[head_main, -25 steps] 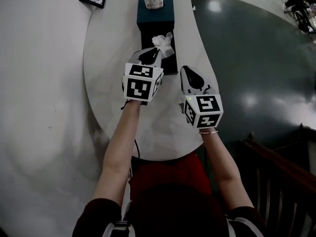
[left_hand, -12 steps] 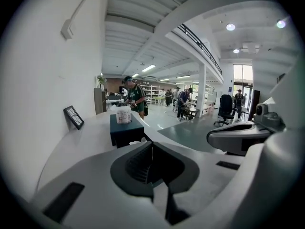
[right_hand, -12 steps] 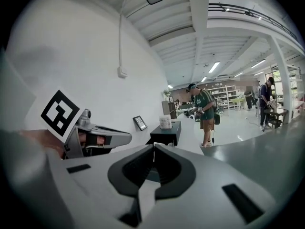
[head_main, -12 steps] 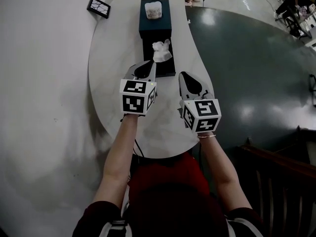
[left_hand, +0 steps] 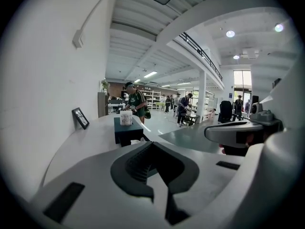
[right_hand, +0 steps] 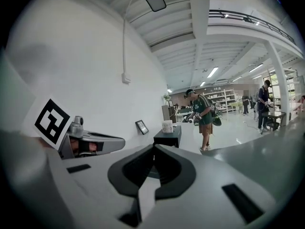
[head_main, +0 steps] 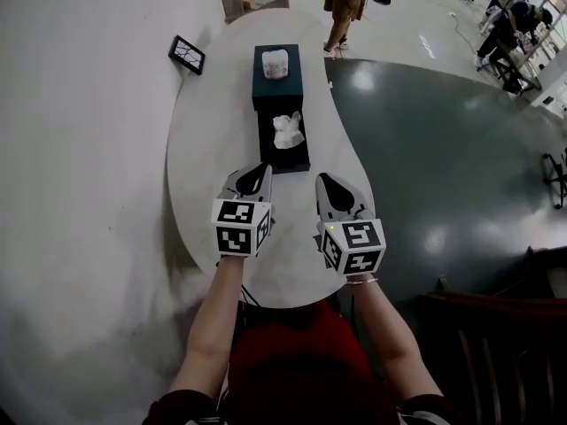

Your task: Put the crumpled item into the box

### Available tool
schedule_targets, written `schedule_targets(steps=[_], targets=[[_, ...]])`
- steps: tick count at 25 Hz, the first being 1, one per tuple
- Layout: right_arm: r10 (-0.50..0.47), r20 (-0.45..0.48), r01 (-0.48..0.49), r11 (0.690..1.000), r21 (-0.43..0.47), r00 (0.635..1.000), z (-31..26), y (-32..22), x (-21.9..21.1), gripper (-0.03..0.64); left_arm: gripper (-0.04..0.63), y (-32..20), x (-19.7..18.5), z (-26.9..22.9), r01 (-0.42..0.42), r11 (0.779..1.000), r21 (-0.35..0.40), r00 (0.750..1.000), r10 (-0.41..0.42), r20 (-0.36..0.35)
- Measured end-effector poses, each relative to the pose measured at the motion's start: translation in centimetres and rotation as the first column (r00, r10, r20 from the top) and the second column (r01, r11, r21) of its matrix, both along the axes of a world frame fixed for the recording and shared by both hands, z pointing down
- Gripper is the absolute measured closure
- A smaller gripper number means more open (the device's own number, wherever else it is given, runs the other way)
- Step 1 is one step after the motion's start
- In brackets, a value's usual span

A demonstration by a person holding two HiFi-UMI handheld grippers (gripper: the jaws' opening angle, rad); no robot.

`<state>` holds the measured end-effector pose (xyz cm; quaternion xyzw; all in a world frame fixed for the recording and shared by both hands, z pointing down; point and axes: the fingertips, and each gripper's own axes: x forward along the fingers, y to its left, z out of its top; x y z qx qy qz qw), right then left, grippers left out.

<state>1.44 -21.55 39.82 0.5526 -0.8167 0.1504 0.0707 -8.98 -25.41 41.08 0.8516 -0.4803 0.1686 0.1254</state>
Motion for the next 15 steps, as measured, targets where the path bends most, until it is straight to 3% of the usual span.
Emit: schedule_targets(steps=[15], targets=[[0.013,0.014,-0.014,0.997,0.072,1.000,-2.5,4.4,-1.3,0.602,0.572,5.4,-2.9,-2.6,0.045,0.997,0.056,0.996,-0.041,-0.081]])
